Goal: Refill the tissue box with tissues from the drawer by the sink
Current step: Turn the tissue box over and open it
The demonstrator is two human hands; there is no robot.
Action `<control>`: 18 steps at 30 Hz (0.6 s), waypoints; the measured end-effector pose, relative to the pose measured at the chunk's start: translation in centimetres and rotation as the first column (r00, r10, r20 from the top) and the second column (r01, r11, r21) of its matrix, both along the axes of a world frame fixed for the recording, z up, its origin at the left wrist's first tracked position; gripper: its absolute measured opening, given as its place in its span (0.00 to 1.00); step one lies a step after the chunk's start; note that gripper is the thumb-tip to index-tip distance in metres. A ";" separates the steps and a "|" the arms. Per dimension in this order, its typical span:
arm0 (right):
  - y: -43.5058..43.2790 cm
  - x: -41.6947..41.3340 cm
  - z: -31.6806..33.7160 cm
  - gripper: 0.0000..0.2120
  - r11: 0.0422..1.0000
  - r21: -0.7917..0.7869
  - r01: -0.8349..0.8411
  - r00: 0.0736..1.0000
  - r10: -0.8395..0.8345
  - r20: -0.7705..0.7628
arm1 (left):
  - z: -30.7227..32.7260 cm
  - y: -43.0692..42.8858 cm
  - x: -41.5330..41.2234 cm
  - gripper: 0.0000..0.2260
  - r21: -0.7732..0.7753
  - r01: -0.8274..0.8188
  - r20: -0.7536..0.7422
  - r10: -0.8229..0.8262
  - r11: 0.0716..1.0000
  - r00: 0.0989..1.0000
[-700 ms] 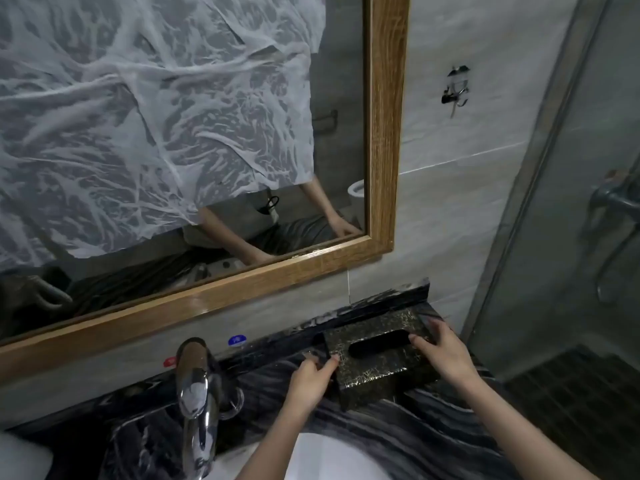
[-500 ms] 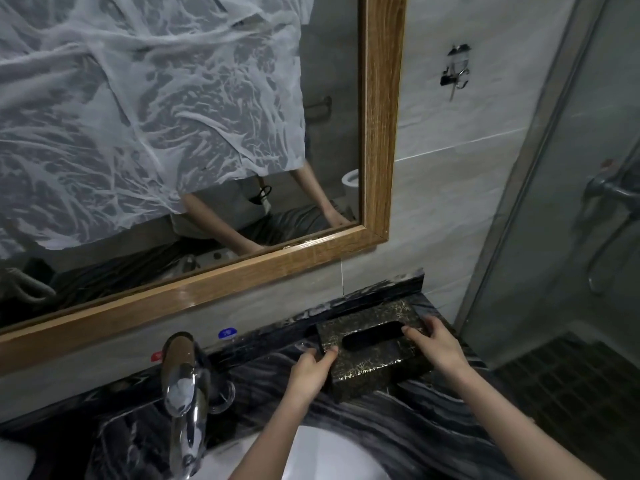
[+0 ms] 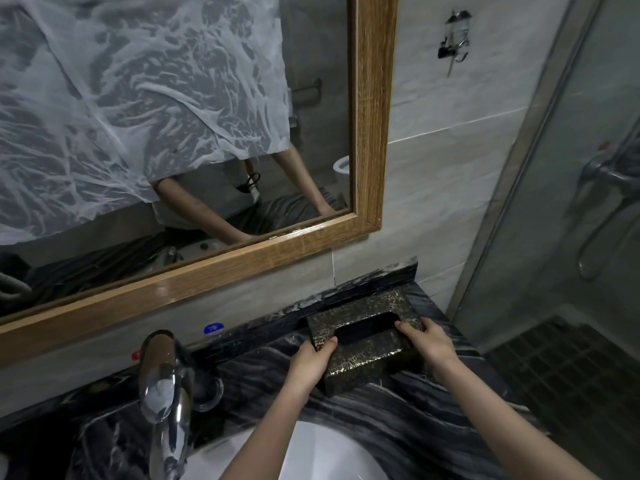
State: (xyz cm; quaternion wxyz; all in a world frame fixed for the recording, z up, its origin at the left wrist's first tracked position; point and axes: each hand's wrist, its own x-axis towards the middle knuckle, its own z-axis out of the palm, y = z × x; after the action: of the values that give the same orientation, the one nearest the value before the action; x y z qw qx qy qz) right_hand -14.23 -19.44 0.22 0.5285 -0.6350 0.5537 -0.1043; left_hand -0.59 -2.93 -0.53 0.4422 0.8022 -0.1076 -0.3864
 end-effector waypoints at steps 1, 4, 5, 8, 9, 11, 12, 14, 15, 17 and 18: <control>-0.1 0.0 0.0 0.31 1.000 0.008 0.004 1.000 -0.004 0.000 | -0.1 -0.1 0.1 0.17 -0.001 -0.003 0.001 0.003 1.000 1.000; -0.4 0.2 -0.2 0.33 1.000 0.030 0.004 1.000 -0.003 -0.016 | -0.9 -0.4 0.7 0.26 -0.003 -0.030 -0.023 0.030 1.000 0.999; -0.4 0.3 -0.1 0.34 1.000 0.030 0.002 1.000 -0.001 -0.029 | -1.0 -0.5 0.9 0.29 0.019 -0.031 -0.025 0.031 0.999 0.999; -0.6 0.6 -0.3 0.34 1.000 0.025 0.013 0.999 -0.011 -0.049 | -0.8 -0.9 0.9 0.30 0.068 -0.025 0.003 0.025 0.997 1.000; -0.6 0.6 -0.3 0.33 1.000 0.022 0.017 0.998 -0.016 -0.055 | -0.7 -0.9 1.0 0.30 0.072 -0.027 0.009 0.026 0.997 1.000; -0.7 0.8 -0.4 0.33 1.000 0.010 0.019 0.997 -0.018 -0.075 | -0.4 -1.0 0.8 0.26 0.082 -0.027 0.032 0.024 0.996 0.999; -0.7 0.9 -0.4 0.33 1.000 0.003 0.018 0.997 -0.018 -0.080 | -0.2 -1.1 0.7 0.23 0.086 -0.022 0.053 0.018 0.996 0.998; -0.7 1.0 -0.6 0.33 1.000 -0.007 0.017 0.995 -0.018 -0.095 | -0.3 -1.2 0.6 0.16 0.105 -0.017 0.098 0.007 0.994 0.995; -0.7 1.1 -0.5 0.33 1.000 -0.012 0.014 0.994 -0.016 -0.108 | -0.4 -1.3 0.7 0.16 0.114 -0.018 0.111 0.005 0.993 0.994; -0.7 1.1 -0.5 0.30 0.999 -0.033 0.004 0.990 -0.009 -0.142 | -0.4 -1.3 0.7 0.17 0.108 -0.026 0.130 0.012 0.994 0.991; -0.8 1.0 -0.4 0.29 0.999 -0.042 -0.003 0.987 -0.004 -0.160 | -0.3 -1.2 0.6 0.18 0.104 -0.025 0.144 0.010 0.994 0.990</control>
State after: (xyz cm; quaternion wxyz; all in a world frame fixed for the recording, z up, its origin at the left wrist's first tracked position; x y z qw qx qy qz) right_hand -13.23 -20.21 -0.16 0.4688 -0.6523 0.5921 -0.0648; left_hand -0.01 -4.18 -0.82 0.3939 0.8510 -0.1115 -0.3291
